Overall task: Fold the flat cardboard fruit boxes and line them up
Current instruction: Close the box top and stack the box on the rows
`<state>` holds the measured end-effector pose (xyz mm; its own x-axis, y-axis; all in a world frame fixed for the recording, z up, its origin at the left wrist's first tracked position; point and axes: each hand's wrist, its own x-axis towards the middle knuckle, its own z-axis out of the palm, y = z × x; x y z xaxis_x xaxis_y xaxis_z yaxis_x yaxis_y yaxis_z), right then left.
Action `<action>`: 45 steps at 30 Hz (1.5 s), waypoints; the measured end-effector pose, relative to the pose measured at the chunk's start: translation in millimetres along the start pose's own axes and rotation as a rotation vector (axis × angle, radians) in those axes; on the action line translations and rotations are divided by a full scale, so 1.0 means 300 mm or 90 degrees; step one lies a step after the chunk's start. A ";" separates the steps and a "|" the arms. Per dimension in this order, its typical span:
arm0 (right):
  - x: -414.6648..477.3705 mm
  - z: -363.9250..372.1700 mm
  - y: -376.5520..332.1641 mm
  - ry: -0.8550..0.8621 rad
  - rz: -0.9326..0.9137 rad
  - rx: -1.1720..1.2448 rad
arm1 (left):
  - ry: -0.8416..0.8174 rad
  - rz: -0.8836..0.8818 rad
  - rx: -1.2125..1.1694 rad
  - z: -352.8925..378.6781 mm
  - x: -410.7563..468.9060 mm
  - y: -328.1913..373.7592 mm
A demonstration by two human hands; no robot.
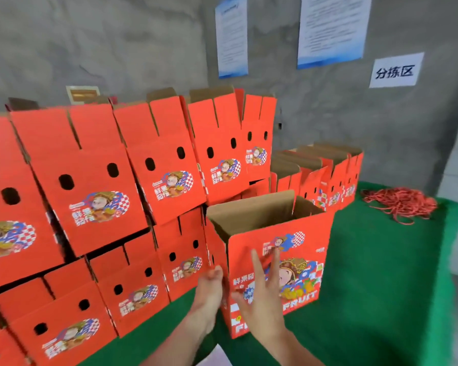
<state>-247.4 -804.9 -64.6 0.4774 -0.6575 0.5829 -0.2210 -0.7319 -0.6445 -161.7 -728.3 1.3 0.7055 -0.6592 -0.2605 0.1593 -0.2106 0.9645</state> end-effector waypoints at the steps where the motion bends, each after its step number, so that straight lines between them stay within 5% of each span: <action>1: 0.026 0.011 0.005 0.006 0.022 -0.002 | 0.020 0.019 0.038 0.000 0.028 0.005; 7: 0.128 0.071 0.031 0.061 0.105 0.021 | -0.013 0.223 0.507 0.024 0.129 0.046; 9: 0.142 0.080 0.055 0.074 0.122 0.045 | 0.071 0.331 0.649 0.028 0.147 0.078; 11: 0.166 0.078 0.081 0.049 0.146 0.059 | 0.134 0.478 0.640 0.026 0.176 0.124; 13: 0.200 0.079 0.110 0.032 0.175 0.068 | 0.033 0.547 0.622 0.041 0.219 0.181; 16: 0.263 0.070 0.139 0.018 0.222 0.082 | -0.164 0.430 0.671 0.103 0.275 0.249; 22: 0.388 0.029 0.174 0.090 0.420 0.031 | -0.230 0.364 0.734 0.160 0.346 0.311; 25: 0.375 0.052 0.143 0.143 0.354 0.060 | -0.251 0.370 0.752 0.195 0.360 0.323; 30: 0.398 0.047 0.133 0.062 0.301 0.041 | -0.266 0.379 0.729 0.197 0.352 0.320; 38: 0.462 0.041 0.005 -0.200 0.390 0.027 | -0.149 0.364 0.704 -0.037 0.217 0.348; 45: 0.413 0.047 -0.326 -0.060 0.217 0.142 | 0.051 0.355 0.460 -0.452 -0.137 0.286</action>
<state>-154.6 -812.3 63.6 0.4871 -0.8286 0.2760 -0.1953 -0.4113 -0.8903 -83.4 -621.4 100.7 0.6003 -0.7545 0.2652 -0.6707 -0.2943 0.6809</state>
